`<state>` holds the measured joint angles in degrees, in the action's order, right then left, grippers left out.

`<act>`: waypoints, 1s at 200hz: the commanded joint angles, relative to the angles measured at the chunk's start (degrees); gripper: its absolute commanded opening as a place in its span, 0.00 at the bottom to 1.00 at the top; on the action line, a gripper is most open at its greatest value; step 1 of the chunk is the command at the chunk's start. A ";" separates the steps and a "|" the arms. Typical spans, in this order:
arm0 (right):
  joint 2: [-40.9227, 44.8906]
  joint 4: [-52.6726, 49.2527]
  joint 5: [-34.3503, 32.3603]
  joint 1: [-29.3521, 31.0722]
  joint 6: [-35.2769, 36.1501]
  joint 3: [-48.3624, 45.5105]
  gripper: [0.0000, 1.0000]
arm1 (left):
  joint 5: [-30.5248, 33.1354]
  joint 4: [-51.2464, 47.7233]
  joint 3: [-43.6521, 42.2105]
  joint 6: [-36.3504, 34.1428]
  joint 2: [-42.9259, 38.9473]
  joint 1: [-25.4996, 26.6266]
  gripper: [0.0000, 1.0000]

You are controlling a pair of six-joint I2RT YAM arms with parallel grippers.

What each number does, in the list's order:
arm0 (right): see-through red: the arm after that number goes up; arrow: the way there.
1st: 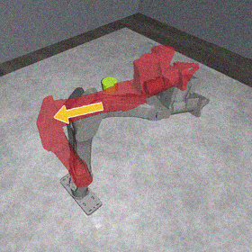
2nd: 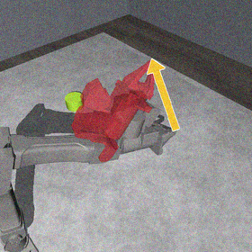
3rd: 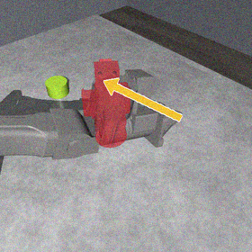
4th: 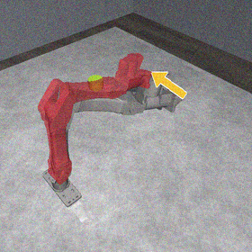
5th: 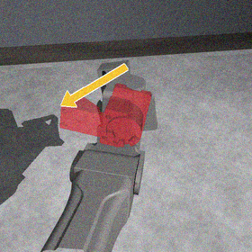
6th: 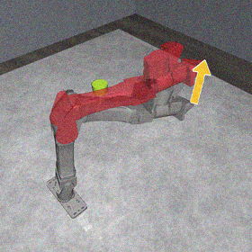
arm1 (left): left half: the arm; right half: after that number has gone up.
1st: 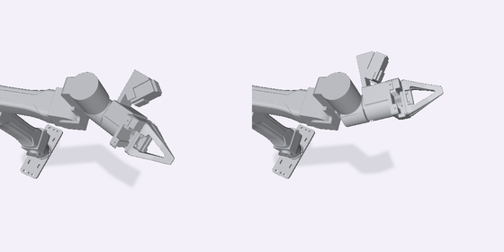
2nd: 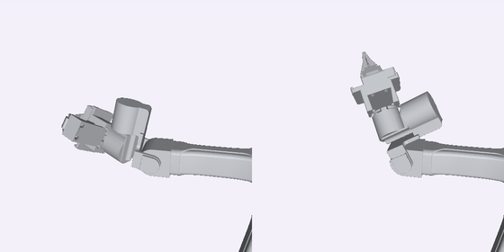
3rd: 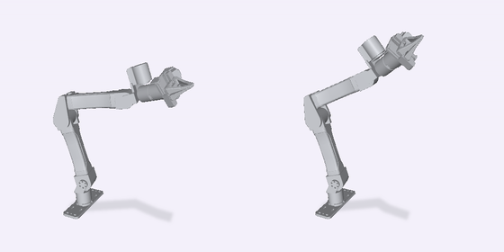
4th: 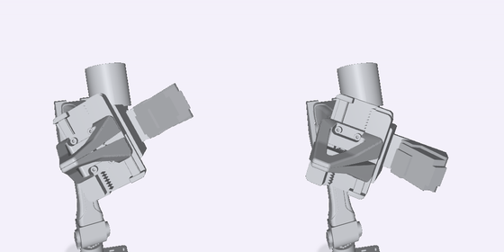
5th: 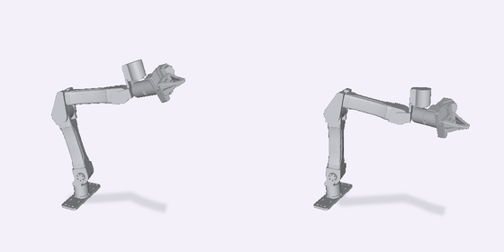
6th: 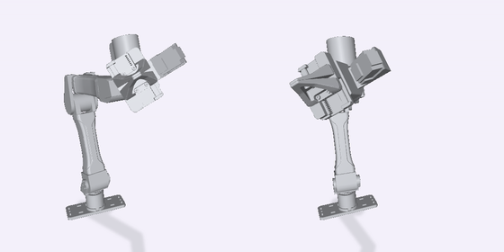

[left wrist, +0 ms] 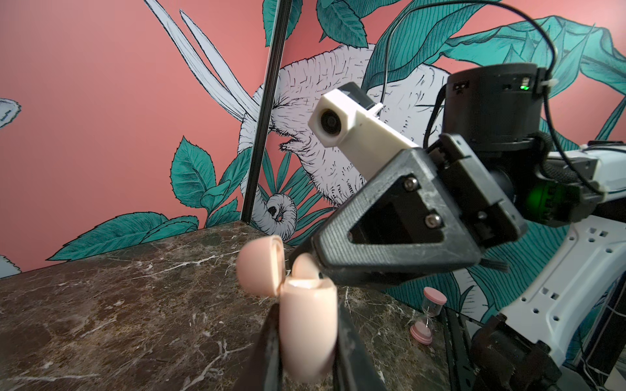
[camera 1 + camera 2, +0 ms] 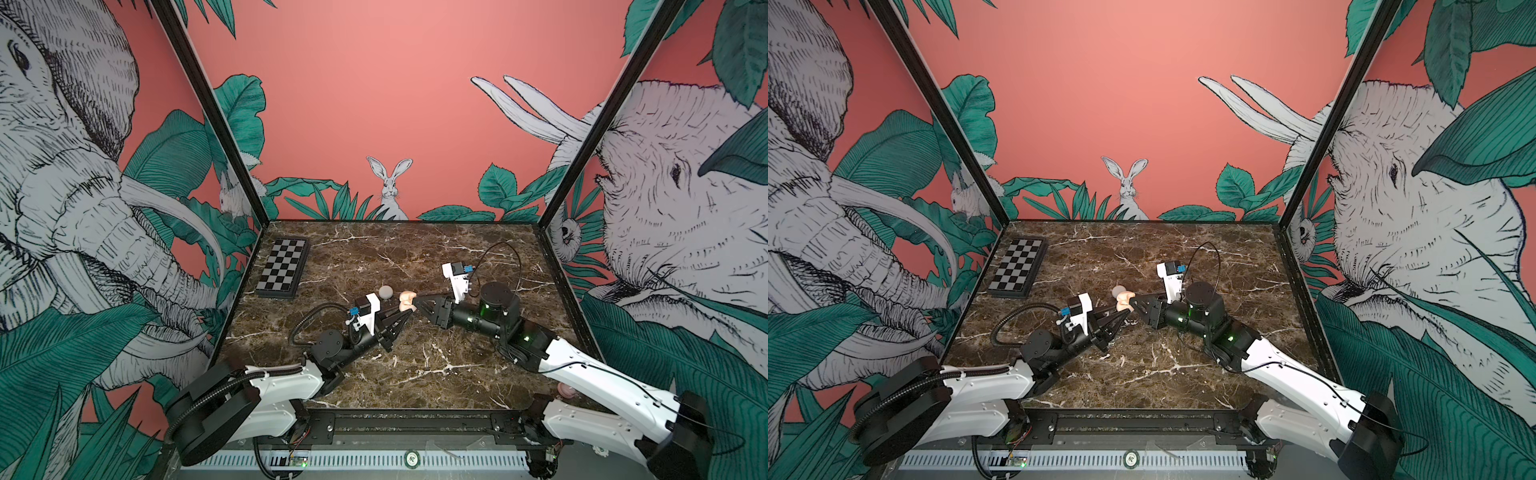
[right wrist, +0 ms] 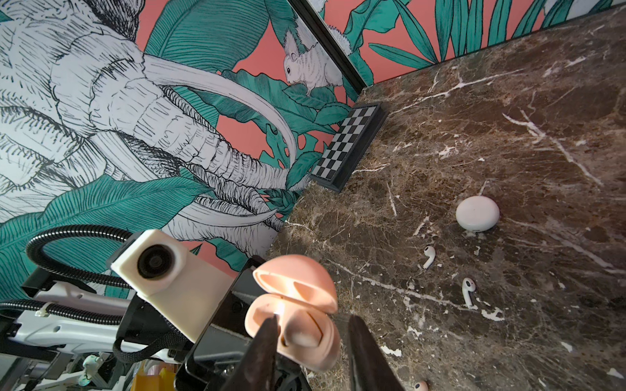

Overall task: Insert the wireless bluetooth earbuds into the charging case
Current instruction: 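Open the right gripper and draw it back from the pink case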

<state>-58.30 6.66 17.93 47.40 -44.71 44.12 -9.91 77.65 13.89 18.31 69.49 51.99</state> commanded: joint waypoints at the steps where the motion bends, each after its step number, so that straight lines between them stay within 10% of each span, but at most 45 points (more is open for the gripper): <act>1: 2.06 -1.08 -1.29 0.29 2.16 3.09 0.44 | -1.06 2.75 0.96 -0.01 -1.00 0.08 0.00; 73: 9.02 -14.62 -9.52 -0.62 10.55 9.42 0.97 | -3.32 2.64 -0.27 -4.06 -1.41 0.08 0.00; 200: 16.53 -28.19 -12.21 -9.62 11.49 9.87 0.98 | -18.83 -26.07 9.99 -9.35 -13.89 -4.09 0.00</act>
<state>-41.60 -19.62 5.02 38.87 -34.04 53.10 -23.51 57.71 22.13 9.98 57.87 50.68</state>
